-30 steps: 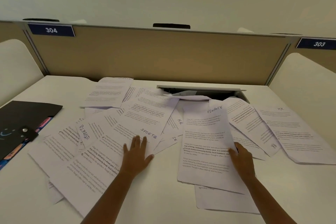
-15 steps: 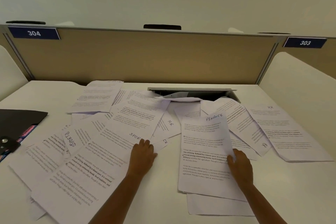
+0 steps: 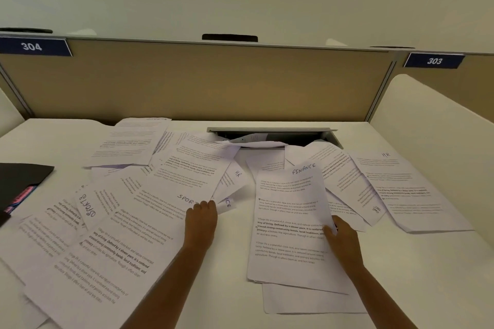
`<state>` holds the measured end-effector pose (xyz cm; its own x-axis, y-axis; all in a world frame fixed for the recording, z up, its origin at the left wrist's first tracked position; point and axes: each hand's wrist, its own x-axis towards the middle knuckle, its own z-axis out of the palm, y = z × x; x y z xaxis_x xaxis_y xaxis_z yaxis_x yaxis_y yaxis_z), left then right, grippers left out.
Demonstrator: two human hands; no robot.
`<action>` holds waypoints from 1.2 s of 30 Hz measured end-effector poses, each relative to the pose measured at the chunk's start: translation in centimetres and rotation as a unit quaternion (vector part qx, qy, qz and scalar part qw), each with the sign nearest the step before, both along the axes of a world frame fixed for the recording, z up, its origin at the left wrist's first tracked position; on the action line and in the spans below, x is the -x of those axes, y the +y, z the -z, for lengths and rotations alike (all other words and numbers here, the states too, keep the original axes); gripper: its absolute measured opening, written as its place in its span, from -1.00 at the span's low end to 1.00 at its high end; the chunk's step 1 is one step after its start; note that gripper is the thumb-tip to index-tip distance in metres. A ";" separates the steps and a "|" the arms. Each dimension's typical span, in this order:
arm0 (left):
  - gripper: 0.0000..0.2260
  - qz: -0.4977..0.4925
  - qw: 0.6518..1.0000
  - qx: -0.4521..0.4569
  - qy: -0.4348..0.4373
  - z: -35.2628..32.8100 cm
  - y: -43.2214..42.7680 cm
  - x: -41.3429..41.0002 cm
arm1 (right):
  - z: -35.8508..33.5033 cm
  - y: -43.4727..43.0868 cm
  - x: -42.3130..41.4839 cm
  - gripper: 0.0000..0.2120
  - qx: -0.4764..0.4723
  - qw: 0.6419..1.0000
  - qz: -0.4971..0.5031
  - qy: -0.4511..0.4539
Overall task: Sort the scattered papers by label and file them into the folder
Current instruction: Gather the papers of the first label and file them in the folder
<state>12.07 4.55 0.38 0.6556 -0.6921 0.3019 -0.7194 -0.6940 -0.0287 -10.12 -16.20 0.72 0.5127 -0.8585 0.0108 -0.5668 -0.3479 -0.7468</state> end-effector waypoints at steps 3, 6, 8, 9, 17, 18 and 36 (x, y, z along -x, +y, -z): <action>-0.48 -0.002 0.999 0.028 0.015 0.5 -0.5 0.4 | -0.3 -0.1 0.1 -0.68 -0.026 0.999 -0.005 -0.025; -0.50 -0.004 0.997 0.071 0.035 -0.3 -1.6 1.8 | -0.5 -0.1 0.1 -0.69 -0.057 0.998 -0.006 -0.039; -0.59 -0.012 0.989 0.116 0.088 -1.6 -2.5 3.5 | -0.4 0.0 0.0 -0.71 -0.080 0.996 -0.006 -0.042; -0.62 -0.021 0.981 0.138 0.135 -2.3 -3.2 4.4 | -0.2 0.1 -0.1 -0.71 -0.090 0.995 -0.006 -0.045; -0.63 0.043 0.914 0.208 0.347 -2.8 -6.9 8.8 | -0.4 0.7 -0.5 -0.75 -0.160 0.984 -0.021 -0.075; -0.61 0.062 0.912 0.182 0.362 -2.5 -6.8 9.0 | -0.5 0.6 -0.6 -0.76 -0.175 0.981 -0.017 -0.084; 0.39 0.029 0.961 -0.215 0.173 -1.0 0.1 3.1 | -1.9 -1.1 0.0 -0.81 -0.300 0.940 0.048 -0.155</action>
<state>8.97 4.66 1.41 0.6214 -0.7424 -0.2502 -0.7748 -0.6298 -0.0557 -10.14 -17.28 2.64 0.4839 -0.8005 -0.3535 -0.2971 0.2297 -0.9268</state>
